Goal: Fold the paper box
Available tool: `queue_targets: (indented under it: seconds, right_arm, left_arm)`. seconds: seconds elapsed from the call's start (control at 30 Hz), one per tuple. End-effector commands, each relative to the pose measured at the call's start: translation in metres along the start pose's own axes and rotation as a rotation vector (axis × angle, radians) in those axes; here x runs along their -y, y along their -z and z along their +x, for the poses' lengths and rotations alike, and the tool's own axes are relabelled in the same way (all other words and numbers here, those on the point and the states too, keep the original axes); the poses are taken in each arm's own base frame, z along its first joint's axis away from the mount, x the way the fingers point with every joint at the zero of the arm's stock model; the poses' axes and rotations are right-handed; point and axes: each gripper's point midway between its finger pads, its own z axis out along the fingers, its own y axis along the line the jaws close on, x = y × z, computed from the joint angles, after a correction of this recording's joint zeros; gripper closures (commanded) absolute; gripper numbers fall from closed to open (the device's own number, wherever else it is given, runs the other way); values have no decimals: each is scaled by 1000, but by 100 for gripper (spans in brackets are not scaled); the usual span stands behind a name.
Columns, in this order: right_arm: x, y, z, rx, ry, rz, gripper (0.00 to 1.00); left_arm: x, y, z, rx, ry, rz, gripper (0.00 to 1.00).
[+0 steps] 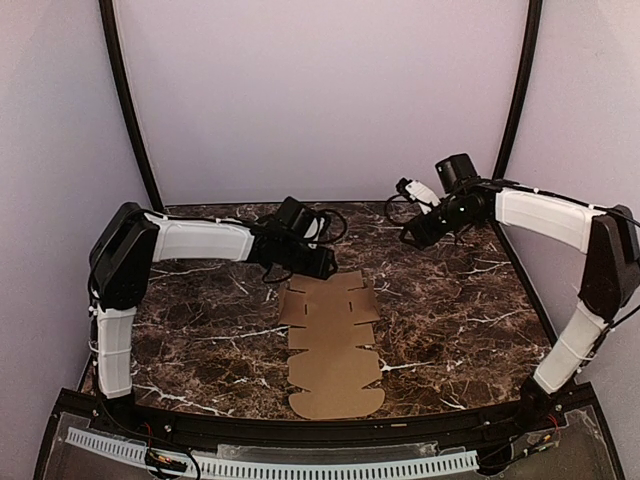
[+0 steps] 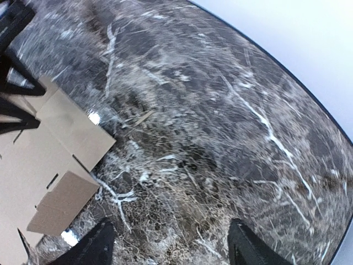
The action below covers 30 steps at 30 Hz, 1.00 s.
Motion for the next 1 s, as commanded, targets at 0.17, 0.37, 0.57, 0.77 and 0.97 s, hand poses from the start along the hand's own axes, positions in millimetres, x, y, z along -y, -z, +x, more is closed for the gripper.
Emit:
queue_targets:
  seconds: [0.17, 0.37, 0.57, 0.77, 0.97]
  right_arm:
    - [61, 20, 18, 67, -302, -3, 1]
    - [92, 45, 14, 122, -315, 98, 1]
    - [99, 60, 11, 163, -343, 85, 1]
    - [97, 44, 21, 129, -369, 6, 1]
    - [107, 38, 23, 121, -410, 17, 1]
  left_arm:
    - [-17, 69, -40, 118, -120, -174, 32]
    - [-42, 84, -44, 143, -91, -324, 20]
    - [-71, 94, -41, 185, -53, -491, 7]
    - [-86, 98, -33, 200, 7, -548, 1]
    - [-85, 97, -28, 210, -3, -521, 1]
